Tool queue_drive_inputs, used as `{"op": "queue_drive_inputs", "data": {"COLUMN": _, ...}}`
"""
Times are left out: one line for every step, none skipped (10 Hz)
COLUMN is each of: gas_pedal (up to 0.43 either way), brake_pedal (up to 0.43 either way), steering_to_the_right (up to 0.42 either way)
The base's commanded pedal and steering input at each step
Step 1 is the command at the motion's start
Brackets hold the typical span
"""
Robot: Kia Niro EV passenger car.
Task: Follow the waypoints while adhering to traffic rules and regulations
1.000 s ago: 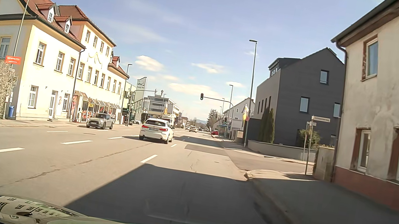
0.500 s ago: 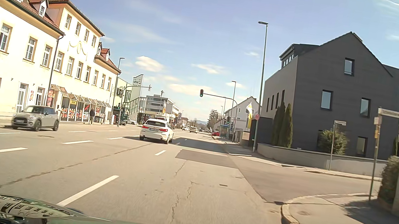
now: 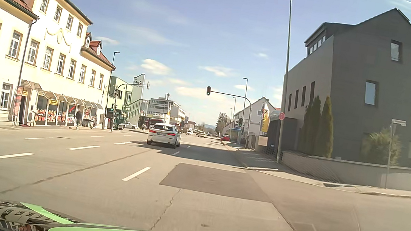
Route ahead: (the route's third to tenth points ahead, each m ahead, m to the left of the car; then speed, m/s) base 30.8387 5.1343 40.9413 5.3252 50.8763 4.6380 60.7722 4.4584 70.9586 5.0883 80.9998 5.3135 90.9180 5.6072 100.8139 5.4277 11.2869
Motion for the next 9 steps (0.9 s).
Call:
{"op": "queue_drive_inputs", "data": {"gas_pedal": 0.0, "brake_pedal": 0.0, "steering_to_the_right": -0.006}}
{"op": "queue_drive_inputs", "data": {"gas_pedal": 0.0, "brake_pedal": 0.0, "steering_to_the_right": -0.005}}
{"op": "queue_drive_inputs", "data": {"gas_pedal": 0.0, "brake_pedal": 0.0, "steering_to_the_right": -0.006}}
{"op": "queue_drive_inputs", "data": {"gas_pedal": 0.0, "brake_pedal": 0.0, "steering_to_the_right": -0.006}}
{"op": "queue_drive_inputs", "data": {"gas_pedal": 0.0, "brake_pedal": 0.0, "steering_to_the_right": -0.005}}
{"op": "queue_drive_inputs", "data": {"gas_pedal": 0.008, "brake_pedal": 0.0, "steering_to_the_right": -0.004}}
{"op": "queue_drive_inputs", "data": {"gas_pedal": 0.028, "brake_pedal": 0.0, "steering_to_the_right": -0.003}}
{"op": "queue_drive_inputs", "data": {"gas_pedal": 0.047, "brake_pedal": 0.0, "steering_to_the_right": -0.002}}
{"op": "queue_drive_inputs", "data": {"gas_pedal": 0.087, "brake_pedal": 0.0, "steering_to_the_right": -0.002}}
